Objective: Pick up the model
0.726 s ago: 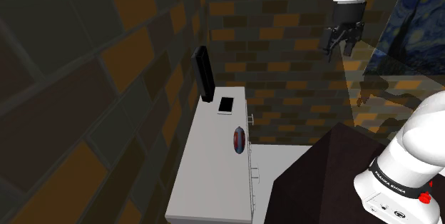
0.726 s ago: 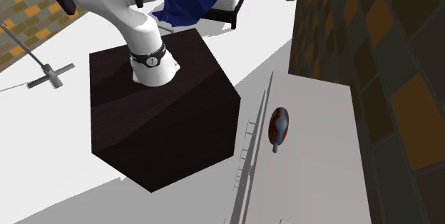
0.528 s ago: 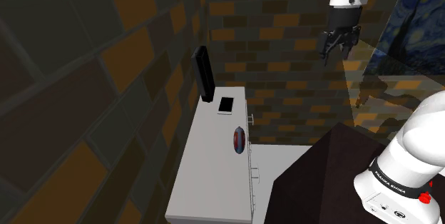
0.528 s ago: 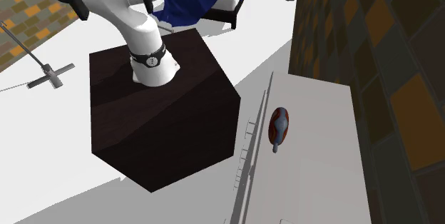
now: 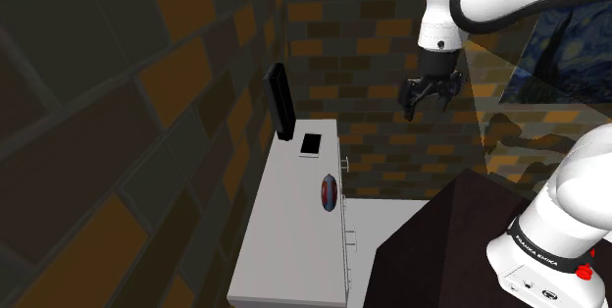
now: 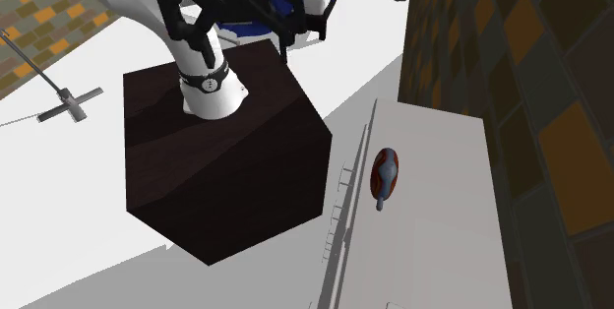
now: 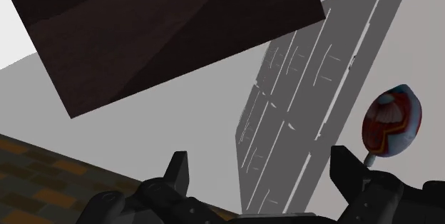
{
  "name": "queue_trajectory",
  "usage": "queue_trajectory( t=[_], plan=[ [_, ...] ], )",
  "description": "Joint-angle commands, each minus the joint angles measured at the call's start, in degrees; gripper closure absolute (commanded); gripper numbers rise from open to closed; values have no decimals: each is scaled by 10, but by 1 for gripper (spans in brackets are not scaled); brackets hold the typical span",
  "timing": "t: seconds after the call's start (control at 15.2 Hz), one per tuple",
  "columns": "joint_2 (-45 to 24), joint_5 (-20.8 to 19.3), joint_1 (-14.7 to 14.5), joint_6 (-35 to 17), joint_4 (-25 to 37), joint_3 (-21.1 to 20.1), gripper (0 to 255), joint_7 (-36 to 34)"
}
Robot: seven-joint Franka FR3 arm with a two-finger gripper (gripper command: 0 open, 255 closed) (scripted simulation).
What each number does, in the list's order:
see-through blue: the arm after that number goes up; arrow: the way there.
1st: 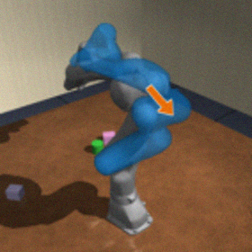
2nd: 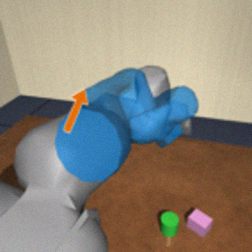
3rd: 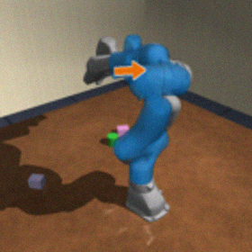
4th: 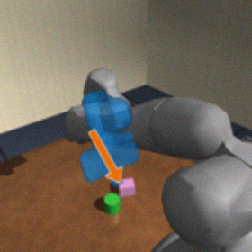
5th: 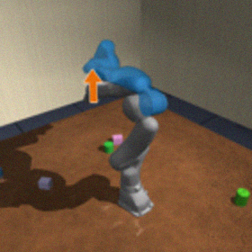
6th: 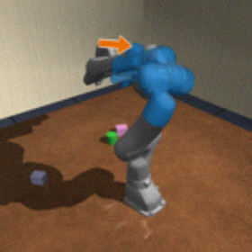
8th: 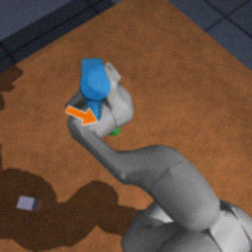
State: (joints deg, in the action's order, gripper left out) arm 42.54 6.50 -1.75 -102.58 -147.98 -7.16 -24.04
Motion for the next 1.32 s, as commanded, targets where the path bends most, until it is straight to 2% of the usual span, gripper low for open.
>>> queue_trajectory(
  t=[0.0, 0.4, 0.73, 0.99, 1.25],
  plan=[
    [-17, 15, -6, -43, -16, -25, 0, -33],
    [-103, 45, -15, -166, -29, -104, 0, -131],
    [-205, 38, -6, -268, -11, -171, 0, -225],
    [-302, -8, 15, -341, 22, -224, 0, -319],
    [-411, -109, 35, -394, 71, -263, 0, -445]
  ],
)
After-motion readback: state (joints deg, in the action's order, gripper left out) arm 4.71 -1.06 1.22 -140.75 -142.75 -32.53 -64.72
